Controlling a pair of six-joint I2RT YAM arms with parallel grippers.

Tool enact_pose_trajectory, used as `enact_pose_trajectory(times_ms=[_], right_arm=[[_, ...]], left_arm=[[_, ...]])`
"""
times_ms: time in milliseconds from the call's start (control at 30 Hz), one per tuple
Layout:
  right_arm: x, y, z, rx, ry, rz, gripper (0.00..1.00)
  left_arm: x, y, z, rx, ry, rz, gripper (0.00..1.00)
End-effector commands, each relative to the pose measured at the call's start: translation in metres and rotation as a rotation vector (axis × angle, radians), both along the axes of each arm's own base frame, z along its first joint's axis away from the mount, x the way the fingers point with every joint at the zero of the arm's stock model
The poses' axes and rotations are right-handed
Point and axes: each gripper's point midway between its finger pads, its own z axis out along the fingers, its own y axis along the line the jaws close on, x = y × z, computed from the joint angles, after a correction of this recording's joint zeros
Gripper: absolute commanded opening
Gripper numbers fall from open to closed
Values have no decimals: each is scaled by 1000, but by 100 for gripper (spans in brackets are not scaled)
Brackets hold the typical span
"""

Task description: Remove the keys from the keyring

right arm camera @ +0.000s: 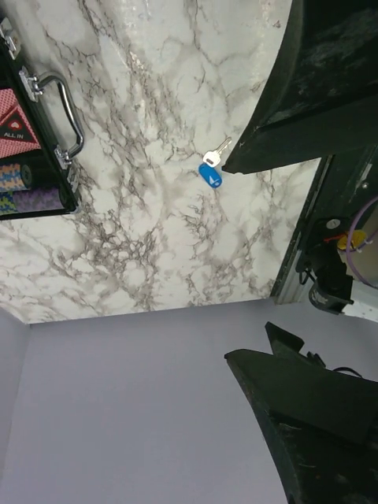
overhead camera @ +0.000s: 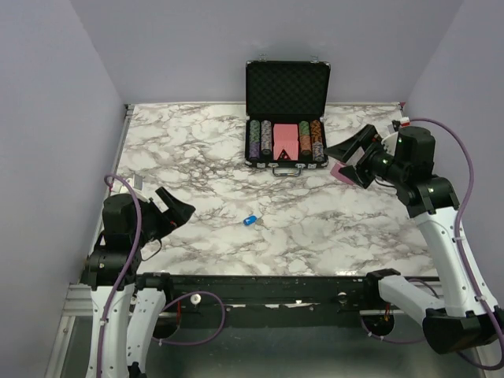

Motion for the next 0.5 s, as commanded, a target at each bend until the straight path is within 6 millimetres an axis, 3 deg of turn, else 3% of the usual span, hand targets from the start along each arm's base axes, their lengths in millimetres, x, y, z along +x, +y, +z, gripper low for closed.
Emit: enact_pose_trajectory(times_ms=[0,200,467], right_arm=[[-22,-15,14,-73,-50,-41,100],[-44,1,7,-26,10,81,100],[-65,2,-3,-66,10,160,100]], left_arm=[[0,-4,-6,-4,-1,-31,99],[9,-12,-22,-40,8,-68,99],[19,-23,-21,-67,-55,-138,99]])
